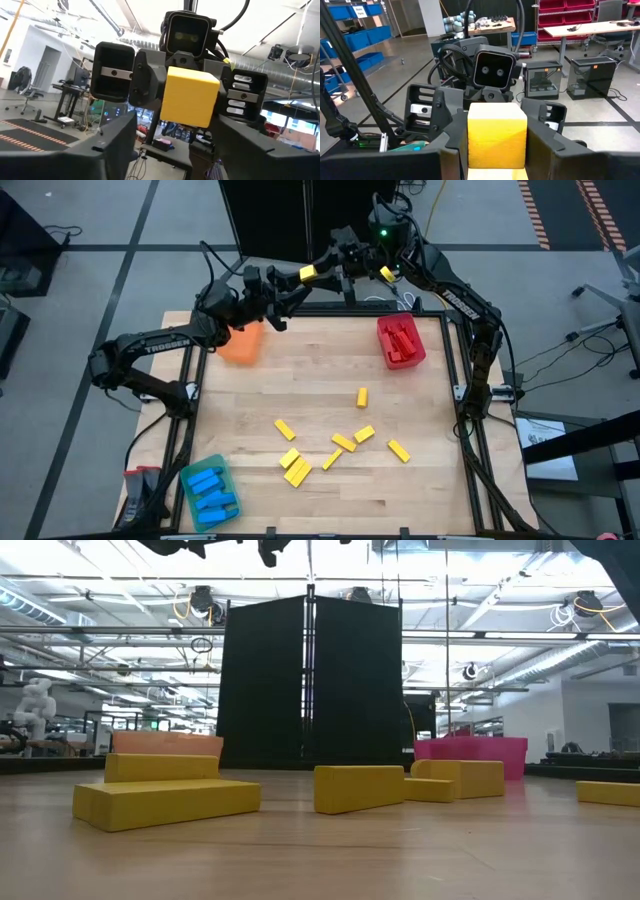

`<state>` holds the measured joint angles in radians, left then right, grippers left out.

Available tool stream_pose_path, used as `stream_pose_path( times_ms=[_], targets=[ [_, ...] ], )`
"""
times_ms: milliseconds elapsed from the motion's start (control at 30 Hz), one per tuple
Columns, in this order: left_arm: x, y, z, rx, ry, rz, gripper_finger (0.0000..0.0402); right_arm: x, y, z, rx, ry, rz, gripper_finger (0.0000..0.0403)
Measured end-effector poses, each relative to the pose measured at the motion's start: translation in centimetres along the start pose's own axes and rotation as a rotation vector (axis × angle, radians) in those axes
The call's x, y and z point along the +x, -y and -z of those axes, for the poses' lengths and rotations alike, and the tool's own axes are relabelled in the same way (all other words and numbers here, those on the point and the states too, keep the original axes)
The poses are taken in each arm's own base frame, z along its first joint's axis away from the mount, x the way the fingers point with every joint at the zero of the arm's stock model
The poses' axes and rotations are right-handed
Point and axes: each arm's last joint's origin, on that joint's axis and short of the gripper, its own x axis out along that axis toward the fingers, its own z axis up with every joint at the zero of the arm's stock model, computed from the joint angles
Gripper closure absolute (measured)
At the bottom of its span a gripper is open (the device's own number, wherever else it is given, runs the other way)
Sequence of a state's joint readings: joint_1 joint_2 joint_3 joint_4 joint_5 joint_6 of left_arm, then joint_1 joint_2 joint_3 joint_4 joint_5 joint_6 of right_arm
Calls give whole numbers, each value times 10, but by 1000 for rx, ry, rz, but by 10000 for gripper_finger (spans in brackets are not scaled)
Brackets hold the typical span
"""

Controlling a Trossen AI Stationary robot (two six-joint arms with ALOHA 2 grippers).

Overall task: Sort blocks
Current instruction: Put the yellow block into the orange transparent bin

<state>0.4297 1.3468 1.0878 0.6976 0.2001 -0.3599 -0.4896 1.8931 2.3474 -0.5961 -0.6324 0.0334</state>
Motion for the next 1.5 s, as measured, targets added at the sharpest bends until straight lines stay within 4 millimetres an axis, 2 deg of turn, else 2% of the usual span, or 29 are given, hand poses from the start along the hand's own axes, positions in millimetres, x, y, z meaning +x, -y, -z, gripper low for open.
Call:
stream_pose_path(
  times_ms=[267,467,1500],
  targets=[
    [0,0,0,8,3,1,233,0,0,0,0,0,6,289],
    [0,0,0,3,1,1,269,0,0,0,-10,2,6,289],
    [0,-1,0,36,1,-13,274,0,-1,2,65,-20,-41,289]
  ],
)
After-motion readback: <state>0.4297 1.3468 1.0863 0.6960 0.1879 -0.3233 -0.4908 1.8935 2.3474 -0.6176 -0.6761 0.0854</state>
